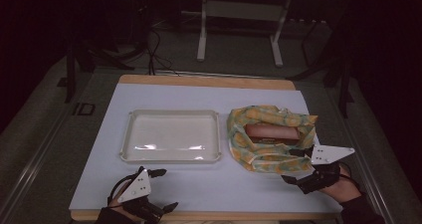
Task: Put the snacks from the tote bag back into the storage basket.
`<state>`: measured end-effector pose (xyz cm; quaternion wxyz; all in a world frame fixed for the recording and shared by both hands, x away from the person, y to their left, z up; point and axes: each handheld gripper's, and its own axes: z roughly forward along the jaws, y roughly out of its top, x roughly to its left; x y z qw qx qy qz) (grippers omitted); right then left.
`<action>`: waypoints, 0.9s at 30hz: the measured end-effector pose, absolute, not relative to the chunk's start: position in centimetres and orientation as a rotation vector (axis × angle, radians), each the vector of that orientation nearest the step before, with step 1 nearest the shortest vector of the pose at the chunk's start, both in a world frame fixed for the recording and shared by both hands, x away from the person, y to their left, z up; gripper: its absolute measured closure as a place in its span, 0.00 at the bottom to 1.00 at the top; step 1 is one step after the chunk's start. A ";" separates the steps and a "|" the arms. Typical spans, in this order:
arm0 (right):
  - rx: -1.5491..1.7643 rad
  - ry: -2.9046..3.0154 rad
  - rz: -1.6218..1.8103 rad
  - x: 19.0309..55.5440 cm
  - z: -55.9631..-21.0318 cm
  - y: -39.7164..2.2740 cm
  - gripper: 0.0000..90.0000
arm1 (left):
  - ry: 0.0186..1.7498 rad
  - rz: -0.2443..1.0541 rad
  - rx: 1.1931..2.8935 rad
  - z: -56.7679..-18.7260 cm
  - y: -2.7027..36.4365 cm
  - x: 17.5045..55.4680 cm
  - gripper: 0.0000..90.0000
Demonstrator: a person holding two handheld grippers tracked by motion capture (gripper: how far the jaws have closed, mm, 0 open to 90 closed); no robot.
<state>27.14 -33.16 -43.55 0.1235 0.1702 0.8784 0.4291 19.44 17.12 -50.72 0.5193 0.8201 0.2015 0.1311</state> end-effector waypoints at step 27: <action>0.444 2.470 1.222 31.2 -39.1 -32.9 0.15 | 0.473 0.310 1.977 -50.7 17.1 19.3 0.00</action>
